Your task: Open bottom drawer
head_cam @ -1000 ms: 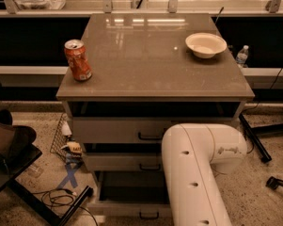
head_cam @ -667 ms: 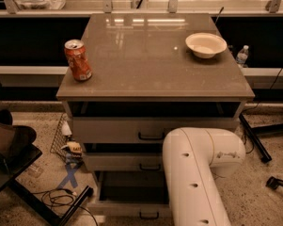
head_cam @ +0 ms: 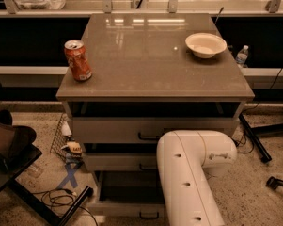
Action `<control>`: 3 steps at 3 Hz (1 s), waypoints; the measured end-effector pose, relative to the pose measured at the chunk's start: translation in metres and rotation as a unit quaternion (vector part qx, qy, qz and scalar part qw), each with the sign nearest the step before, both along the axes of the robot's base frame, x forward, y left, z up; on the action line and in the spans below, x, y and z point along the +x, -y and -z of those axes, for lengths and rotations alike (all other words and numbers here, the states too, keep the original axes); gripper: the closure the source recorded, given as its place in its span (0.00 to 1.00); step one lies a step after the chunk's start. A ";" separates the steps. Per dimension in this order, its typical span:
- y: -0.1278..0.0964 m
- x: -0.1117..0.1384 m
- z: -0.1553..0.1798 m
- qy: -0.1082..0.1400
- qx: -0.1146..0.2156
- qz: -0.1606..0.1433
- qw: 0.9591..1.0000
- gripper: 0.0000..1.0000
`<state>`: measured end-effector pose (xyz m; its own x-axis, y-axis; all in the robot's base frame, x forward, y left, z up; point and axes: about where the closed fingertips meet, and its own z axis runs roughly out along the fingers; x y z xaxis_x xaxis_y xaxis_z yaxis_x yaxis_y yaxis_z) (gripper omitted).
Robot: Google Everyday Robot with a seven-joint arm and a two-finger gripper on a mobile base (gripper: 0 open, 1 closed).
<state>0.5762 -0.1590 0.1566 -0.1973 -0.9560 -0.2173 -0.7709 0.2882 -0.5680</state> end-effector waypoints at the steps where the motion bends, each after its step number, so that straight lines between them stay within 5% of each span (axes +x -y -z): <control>1: 0.000 -0.023 0.010 -0.042 -0.027 -0.014 0.999 1.00; 2: 0.008 -0.069 0.013 -0.110 -0.072 -0.020 0.991 1.00; 3: 0.012 -0.075 0.012 -0.120 -0.077 -0.018 0.990 1.00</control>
Offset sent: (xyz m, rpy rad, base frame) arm -0.1794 -0.0363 -0.0102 -0.2885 0.4877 0.0180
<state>0.5012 -0.1706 0.1442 -0.1916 -0.9813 -0.0187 -0.8971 0.1829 -0.4021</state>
